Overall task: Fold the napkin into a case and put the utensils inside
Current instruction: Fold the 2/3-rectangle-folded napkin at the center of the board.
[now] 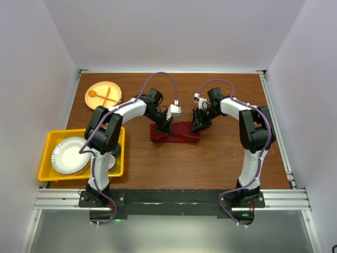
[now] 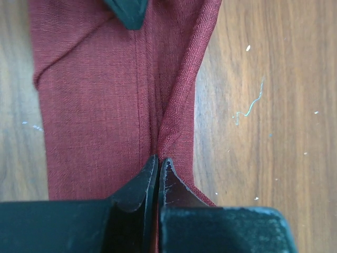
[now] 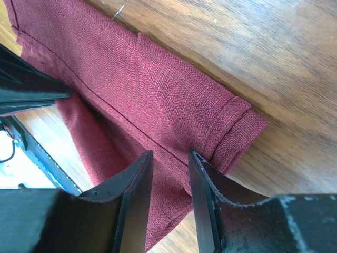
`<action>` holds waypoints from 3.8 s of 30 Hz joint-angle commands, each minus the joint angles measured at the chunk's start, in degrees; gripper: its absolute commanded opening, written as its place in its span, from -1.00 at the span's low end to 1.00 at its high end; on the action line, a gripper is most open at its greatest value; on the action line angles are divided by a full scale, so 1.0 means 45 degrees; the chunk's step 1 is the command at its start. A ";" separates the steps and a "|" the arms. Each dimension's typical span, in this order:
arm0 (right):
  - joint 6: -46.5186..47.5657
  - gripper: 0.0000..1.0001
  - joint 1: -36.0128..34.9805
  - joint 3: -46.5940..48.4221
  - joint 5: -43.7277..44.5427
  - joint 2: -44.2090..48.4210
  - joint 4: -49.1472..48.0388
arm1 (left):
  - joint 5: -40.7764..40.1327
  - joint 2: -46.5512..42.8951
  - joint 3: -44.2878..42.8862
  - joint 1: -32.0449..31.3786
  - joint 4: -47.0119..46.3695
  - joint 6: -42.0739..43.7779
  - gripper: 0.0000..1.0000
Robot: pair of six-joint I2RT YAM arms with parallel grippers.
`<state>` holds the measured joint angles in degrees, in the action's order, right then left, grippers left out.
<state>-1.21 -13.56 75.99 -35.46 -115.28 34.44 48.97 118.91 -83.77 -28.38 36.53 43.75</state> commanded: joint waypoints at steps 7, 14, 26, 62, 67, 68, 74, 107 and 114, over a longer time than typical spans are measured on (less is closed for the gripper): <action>0.0855 -0.22 -0.0033 -0.0069 0.2021 -0.0807 0.0277 | 0.1188 0.0468 -0.1502 0.0760 0.0575 -0.1164 -1.00; 0.0875 -0.23 -0.0014 0.0106 0.1982 -0.0846 0.0414 | 0.0817 0.1777 -0.1854 0.1013 0.0397 -0.1829 -1.00; 0.0426 -0.16 -0.0014 0.1472 0.1299 0.0090 0.1370 | 0.0719 0.2618 -0.2010 0.1248 0.0923 -0.1578 -1.00; 0.8394 0.22 -0.1459 0.1944 -0.1884 0.0228 0.2152 | 0.1110 0.3223 -0.2440 0.1522 0.1647 -0.1147 -1.00; 0.8336 0.21 -0.1576 0.1533 -0.1827 0.0053 0.1862 | 0.1051 0.3223 -0.2420 0.1522 0.1589 -0.1245 -1.00; 0.8239 0.19 -0.1595 0.1397 -0.1730 -0.0006 0.1705 | 0.1032 0.3223 -0.2420 0.1522 0.1569 -0.1245 -1.00; 0.7479 -0.25 -0.1576 0.1259 -0.0714 -0.0455 0.1097 | 0.1071 0.3204 -0.2304 0.1522 0.1803 -0.1109 -1.00; 0.5348 -1.00 -0.1635 0.0399 -0.2217 0.0072 0.2875 | -0.0856 -0.5076 0.5019 -0.0505 -0.6632 -0.2828 0.32; 0.5172 -1.00 -0.1635 0.0478 -0.2685 0.0033 0.3089 | -0.2581 -0.5820 0.6798 -0.1719 -0.9426 -0.2535 0.18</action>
<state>23.11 -21.06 76.16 -44.71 -115.35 46.81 43.40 95.09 -56.40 -34.68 3.75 31.99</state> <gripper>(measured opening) 0.044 0.636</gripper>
